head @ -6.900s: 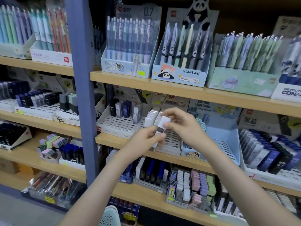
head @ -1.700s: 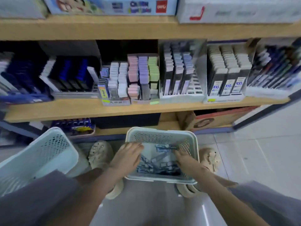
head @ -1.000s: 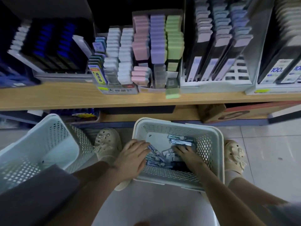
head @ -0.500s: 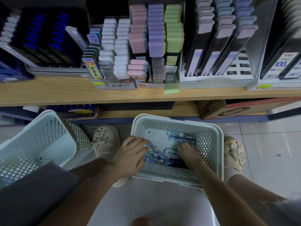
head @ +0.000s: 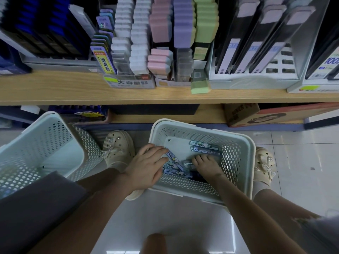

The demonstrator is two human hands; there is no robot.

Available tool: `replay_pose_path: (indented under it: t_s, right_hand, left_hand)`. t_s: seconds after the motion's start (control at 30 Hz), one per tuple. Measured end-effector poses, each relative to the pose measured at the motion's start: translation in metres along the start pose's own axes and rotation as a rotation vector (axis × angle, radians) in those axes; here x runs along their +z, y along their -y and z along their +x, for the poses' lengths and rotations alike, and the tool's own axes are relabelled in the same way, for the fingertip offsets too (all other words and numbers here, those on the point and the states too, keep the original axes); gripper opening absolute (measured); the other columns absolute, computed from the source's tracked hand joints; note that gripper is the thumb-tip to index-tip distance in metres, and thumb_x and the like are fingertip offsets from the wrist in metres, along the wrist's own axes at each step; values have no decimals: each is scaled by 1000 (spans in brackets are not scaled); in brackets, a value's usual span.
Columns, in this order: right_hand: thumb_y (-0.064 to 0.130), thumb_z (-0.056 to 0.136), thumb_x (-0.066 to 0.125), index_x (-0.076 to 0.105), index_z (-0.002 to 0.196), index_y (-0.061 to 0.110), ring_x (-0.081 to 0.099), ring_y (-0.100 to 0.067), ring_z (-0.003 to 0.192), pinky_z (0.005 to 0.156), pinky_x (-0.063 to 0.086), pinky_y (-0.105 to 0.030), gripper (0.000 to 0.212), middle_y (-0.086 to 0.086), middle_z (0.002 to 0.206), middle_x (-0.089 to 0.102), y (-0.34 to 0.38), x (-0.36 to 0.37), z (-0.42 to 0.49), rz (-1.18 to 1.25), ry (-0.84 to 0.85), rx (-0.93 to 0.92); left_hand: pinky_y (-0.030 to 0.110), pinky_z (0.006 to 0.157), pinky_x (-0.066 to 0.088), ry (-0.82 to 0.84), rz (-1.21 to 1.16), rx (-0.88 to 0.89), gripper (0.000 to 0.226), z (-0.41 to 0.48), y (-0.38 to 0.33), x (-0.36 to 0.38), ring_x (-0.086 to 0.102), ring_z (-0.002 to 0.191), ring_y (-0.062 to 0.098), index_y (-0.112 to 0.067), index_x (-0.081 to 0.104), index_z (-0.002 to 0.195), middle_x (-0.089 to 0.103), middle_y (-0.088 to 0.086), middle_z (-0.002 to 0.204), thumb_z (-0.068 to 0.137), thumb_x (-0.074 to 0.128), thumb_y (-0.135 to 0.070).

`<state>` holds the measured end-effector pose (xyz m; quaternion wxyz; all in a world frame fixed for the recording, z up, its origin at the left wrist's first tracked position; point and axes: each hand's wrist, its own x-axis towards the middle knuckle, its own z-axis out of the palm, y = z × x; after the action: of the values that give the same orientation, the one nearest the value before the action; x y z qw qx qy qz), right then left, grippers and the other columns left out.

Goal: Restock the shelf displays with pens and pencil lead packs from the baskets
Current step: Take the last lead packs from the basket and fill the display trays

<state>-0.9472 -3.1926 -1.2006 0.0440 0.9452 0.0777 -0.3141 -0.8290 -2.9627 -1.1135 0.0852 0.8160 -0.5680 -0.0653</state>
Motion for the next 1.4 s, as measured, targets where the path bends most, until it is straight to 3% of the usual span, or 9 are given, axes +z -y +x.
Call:
replay_pose_path:
  t_s: [0.17, 0.53, 0.8, 0.9, 1.07, 1.13, 1.2, 1.27, 1.4]
  right_hand:
    - [3, 92, 40, 26, 139, 0, 40, -34, 122, 100, 34, -39, 49, -19, 138, 39, -1, 0, 0, -9, -14, -5]
    - [10, 89, 53, 12, 147, 2, 25, -31, 135, 112, 23, -42, 71, -16, 149, 23, -5, -2, -1, -97, -50, -19]
    - [7, 89, 50, 14, 145, -4, 34, -33, 127, 107, 30, -41, 68, -19, 142, 29, -1, -1, 5, -163, -75, -35]
    - [12, 89, 55, 24, 143, 0, 43, -30, 119, 101, 37, -39, 63, -15, 135, 40, -1, 2, 10, -210, -117, -10]
    - [5, 91, 45, 26, 140, -2, 43, -32, 119, 101, 36, -41, 54, -18, 134, 41, 0, 5, 18, -194, -85, -7]
    - [12, 82, 60, 45, 134, 4, 53, -26, 108, 93, 44, -36, 55, -12, 122, 54, 0, 3, 15, -214, -139, -12]
    - [19, 61, 78, 66, 114, 10, 60, -21, 88, 77, 50, -31, 55, -6, 100, 65, 0, 1, 11, -227, -219, -43]
    - [15, 49, 81, 71, 100, 9, 61, -22, 77, 68, 51, -31, 53, -7, 87, 65, -1, -4, 6, -200, -309, -26]
    - [8, 48, 79, 71, 97, 6, 62, -25, 75, 68, 52, -31, 50, -9, 82, 65, -3, -28, -14, -132, -512, 133]
  left_hand:
    - [39, 107, 27, -10, -11, 5, 29, 0, 0, 1, 52, 117, 23, -14, 70, 100, 63, 9, 123, 84, 47, -24]
    - [40, 106, 30, 0, -7, 7, 29, 0, 1, 1, 54, 115, 25, -14, 70, 98, 63, 10, 123, 83, 48, -23]
    - [39, 107, 27, 3, 7, 2, 28, 0, 1, 2, 52, 117, 23, -15, 70, 98, 62, 9, 124, 83, 49, -23]
    - [39, 106, 28, 2, 21, 5, 28, 0, 1, 2, 51, 117, 23, -15, 70, 97, 63, 9, 123, 83, 48, -24]
    - [39, 107, 26, -15, 33, 21, 29, 0, 1, 4, 50, 118, 23, -14, 70, 99, 62, 9, 123, 84, 47, -25]
    - [39, 107, 26, -21, 26, 26, 29, 0, 2, 3, 49, 119, 24, -13, 70, 99, 62, 10, 123, 84, 47, -24]
    - [39, 108, 26, -17, 24, 27, 30, 0, 2, 2, 49, 119, 25, -13, 70, 99, 62, 11, 123, 84, 47, -24]
    - [40, 107, 27, 25, 48, 16, 32, 1, 1, 1, 52, 118, 26, -12, 70, 101, 62, 12, 124, 83, 47, -25]
    - [40, 107, 27, 143, 116, -35, 42, 5, -4, -6, 54, 119, 27, -8, 67, 110, 60, 13, 127, 84, 44, -31]
